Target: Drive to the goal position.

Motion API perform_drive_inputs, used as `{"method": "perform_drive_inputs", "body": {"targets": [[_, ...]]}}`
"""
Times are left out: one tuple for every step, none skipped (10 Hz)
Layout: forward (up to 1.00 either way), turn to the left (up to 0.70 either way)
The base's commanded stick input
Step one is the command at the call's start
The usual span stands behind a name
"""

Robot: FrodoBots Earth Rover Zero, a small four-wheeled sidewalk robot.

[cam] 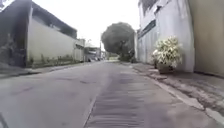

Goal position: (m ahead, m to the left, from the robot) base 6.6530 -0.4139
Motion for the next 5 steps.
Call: {"method": "perform_drive_inputs", "body": {"targets": [[1.0,0.0],[1.0,0.0],[1.0,0.0],[1.0,0.0],[1.0,0.0]]}}
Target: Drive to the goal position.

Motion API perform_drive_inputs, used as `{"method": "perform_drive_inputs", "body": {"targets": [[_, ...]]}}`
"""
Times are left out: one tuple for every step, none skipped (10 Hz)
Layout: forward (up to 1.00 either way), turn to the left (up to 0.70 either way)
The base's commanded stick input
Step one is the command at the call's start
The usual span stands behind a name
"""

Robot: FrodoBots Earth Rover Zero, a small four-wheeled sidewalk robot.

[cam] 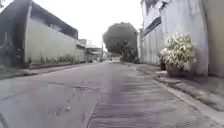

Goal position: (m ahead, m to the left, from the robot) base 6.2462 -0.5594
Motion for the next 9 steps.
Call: {"method": "perform_drive_inputs", "body": {"targets": [[1.0,0.0],[1.0,0.0],[1.0,0.0],[1.0,0.0],[1.0,0.0],[1.0,0.0],[1.0,0.0],[1.0,0.0],[1.0,-0.13]]}}
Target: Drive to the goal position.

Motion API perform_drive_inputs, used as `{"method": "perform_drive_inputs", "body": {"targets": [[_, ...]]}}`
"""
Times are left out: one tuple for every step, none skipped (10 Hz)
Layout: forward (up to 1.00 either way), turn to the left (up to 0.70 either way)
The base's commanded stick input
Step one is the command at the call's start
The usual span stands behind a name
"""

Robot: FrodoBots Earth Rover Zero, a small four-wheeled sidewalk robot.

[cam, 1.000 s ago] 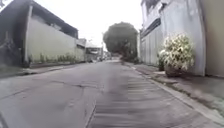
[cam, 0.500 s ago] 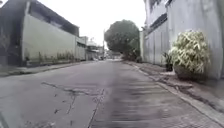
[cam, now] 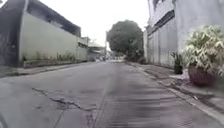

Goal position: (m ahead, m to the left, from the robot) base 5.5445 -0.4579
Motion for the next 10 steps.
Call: {"method": "perform_drive_inputs", "body": {"targets": [[1.0,-0.37],[1.0,-0.27],[1.0,-0.16],[1.0,-0.06],[1.0,0.0],[1.0,0.0],[1.0,0.0],[1.0,0.0],[1.0,0.0],[1.0,0.0]]}}
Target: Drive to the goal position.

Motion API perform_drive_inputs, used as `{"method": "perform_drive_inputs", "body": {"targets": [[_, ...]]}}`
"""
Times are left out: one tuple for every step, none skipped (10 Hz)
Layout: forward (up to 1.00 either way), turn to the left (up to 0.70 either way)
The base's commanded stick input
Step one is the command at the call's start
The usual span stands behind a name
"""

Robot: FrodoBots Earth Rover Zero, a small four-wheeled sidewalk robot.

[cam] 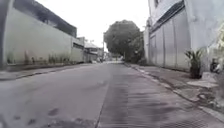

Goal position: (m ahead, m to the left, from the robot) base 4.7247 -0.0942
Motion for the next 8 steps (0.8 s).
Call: {"method": "perform_drive_inputs", "body": {"targets": [[1.0,0.0],[1.0,0.0],[1.0,0.0],[1.0,0.0],[1.0,0.0],[1.0,0.0],[1.0,0.0],[1.0,0.0]]}}
